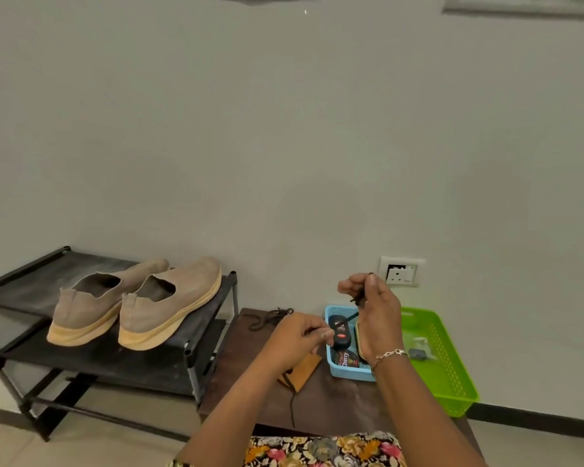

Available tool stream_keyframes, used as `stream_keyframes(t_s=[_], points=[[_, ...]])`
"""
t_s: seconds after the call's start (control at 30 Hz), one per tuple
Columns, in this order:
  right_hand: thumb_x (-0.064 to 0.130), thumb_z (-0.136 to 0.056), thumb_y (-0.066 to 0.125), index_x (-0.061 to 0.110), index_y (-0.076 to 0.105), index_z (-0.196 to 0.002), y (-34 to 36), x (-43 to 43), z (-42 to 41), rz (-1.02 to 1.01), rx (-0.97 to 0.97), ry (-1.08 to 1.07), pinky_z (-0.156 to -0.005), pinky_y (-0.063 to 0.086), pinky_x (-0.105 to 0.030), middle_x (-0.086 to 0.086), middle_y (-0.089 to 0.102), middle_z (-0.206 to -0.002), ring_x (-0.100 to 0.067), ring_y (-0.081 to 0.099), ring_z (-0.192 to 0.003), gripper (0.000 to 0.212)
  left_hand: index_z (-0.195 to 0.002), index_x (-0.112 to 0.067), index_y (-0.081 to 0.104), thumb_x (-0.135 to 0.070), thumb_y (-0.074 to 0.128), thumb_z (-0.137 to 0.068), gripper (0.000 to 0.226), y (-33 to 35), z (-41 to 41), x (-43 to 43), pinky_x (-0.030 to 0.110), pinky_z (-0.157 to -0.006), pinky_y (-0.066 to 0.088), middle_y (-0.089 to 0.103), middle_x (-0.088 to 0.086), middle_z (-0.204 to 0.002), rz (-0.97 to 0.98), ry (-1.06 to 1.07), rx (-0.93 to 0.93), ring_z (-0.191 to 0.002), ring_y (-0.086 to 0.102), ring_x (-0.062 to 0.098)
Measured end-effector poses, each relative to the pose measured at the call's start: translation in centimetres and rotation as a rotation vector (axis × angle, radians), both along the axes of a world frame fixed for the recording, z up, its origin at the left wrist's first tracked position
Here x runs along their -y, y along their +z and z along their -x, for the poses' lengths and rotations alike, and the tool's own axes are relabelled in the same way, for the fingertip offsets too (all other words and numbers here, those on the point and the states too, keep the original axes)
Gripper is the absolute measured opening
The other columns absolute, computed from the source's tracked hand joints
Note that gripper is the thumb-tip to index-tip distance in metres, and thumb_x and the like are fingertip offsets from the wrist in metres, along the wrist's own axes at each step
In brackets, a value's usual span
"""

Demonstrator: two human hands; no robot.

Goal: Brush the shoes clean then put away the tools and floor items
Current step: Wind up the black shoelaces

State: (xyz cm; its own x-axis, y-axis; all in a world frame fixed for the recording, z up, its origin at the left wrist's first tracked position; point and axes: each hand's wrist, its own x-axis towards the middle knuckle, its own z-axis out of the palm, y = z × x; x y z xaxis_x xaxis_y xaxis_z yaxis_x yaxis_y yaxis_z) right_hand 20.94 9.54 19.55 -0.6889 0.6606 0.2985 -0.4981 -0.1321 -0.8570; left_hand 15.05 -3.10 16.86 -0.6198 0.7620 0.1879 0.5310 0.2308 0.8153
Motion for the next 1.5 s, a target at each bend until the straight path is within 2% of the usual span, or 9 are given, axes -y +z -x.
stream_keyframes(t_s=[0.17, 0.27, 0.43, 0.6, 0.9, 1.0, 1.17, 1.37, 1.5], points=[[0.015, -0.098, 0.043, 0.02, 0.055, -0.069, -2.2, -0.7, -0.6, -0.768, 0.44, -0.116, -0.062, 0.043, -0.017, 0.003, 0.061, -0.064, -0.002, 0.057, -0.061, 0.032, -0.075, -0.015, 0.064, -0.028, 0.052, -0.092, 0.024, 0.5, 1.1, 0.3, 0.032, -0.061, 0.038, 0.058, 0.002, -0.063, 0.02, 0.04, -0.169, -0.061, 0.05, 0.02], [0.026, -0.099, 0.038, 0.025, 0.054, -0.063, -2.2, 0.1, -0.5, -0.882, 0.619, 0.114, -0.063, 0.042, -0.03, 0.003, 0.057, -0.055, -0.007, 0.051, -0.053, 0.04, -0.068, -0.024, 0.058, -0.033, 0.049, -0.09, 0.025, 1.2, 1.8, 0.6, 0.031, -0.06, 0.037, 0.057, -0.002, -0.062, -0.043, 0.06, -0.212, -0.062, 0.051, 0.018], [0.033, -0.096, 0.04, 0.009, 0.055, -0.061, -1.3, 1.9, -1.0, -0.276, 0.615, 0.517, -0.05, 0.037, -0.025, 0.002, 0.038, -0.039, -0.009, 0.034, -0.035, 0.046, -0.058, -0.032, 0.048, -0.039, 0.044, -0.086, 0.029, 1.0, 2.2, 1.4, 0.029, -0.058, 0.033, 0.049, -0.009, -0.054, -0.128, 0.12, -0.118, -0.055, 0.043, 0.008], [0.024, -0.073, 0.067, 0.011, 0.05, -0.05, -0.6, 2.3, -0.7, 0.565, 0.232, 0.716, -0.041, 0.044, -0.021, 0.004, 0.031, -0.034, -0.009, 0.03, -0.027, 0.031, -0.058, -0.023, 0.048, -0.026, 0.047, -0.096, 0.038, -0.1, 2.1, 2.3, 0.025, -0.051, 0.032, 0.038, -0.009, -0.046, -0.133, 0.105, 0.02, -0.045, 0.036, 0.005], [0.024, -0.033, 0.092, 0.011, 0.066, -0.062, -1.4, 1.8, 1.6, 0.668, -0.267, 0.379, -0.074, 0.058, -0.033, -0.004, 0.059, -0.063, -0.017, 0.06, -0.059, 0.041, -0.074, -0.019, 0.057, -0.02, 0.043, -0.098, 0.027, -1.2, 1.1, 2.4, 0.019, -0.043, 0.032, 0.047, -0.005, -0.057, -0.011, 0.002, 0.23, -0.039, 0.036, 0.002], [0.027, -0.064, 0.073, 0.012, 0.07, -0.061, -1.1, 1.9, 1.6, 0.57, -0.241, 0.252, -0.067, 0.057, -0.025, -0.004, 0.064, -0.064, -0.015, 0.064, -0.062, 0.016, -0.086, -0.016, 0.061, -0.017, 0.043, -0.098, 0.021, -1.0, 1.3, 2.7, 0.012, -0.041, 0.03, 0.052, -0.005, -0.063, 0.025, 0.019, 0.236, -0.036, 0.039, -0.002], [0.015, -0.099, 0.031, 0.005, 0.06, -0.079, -0.8, 1.6, 1.4, 0.336, -0.178, 0.072, -0.067, 0.054, -0.019, -0.003, 0.068, -0.064, -0.013, 0.066, -0.064, 0.036, -0.098, -0.012, 0.059, -0.015, 0.044, -0.097, 0.014, -0.5, 1.7, 3.2, 0.008, -0.042, 0.031, 0.052, -0.005, -0.06, 0.034, 0.043, 0.245, -0.038, 0.041, -0.005], [0.03, -0.096, 0.036, 0.015, 0.058, -0.075, -2.1, 0.7, 1.3, -0.656, 0.314, -0.145, -0.067, 0.044, -0.015, 0.001, 0.066, -0.074, -0.006, 0.061, -0.069, 0.033, -0.078, -0.013, 0.055, -0.02, 0.058, -0.09, 0.014, 0.6, 1.6, 3.2, 0.008, -0.04, 0.029, 0.043, -0.012, -0.047, -0.041, 0.024, 0.284, -0.038, 0.036, -0.003], [0.044, -0.095, 0.037, 0.016, 0.053, -0.066, -1.9, 0.5, 0.9, -1.089, 0.702, 0.089, -0.067, 0.043, -0.03, -0.002, 0.063, -0.065, -0.016, 0.058, -0.066, 0.043, -0.08, -0.014, 0.057, -0.016, 0.054, -0.093, 0.014, 1.2, 2.1, 3.4, 0.008, -0.045, 0.032, 0.047, -0.014, -0.049, -0.106, 0.059, 0.258, -0.041, 0.038, -0.004]])
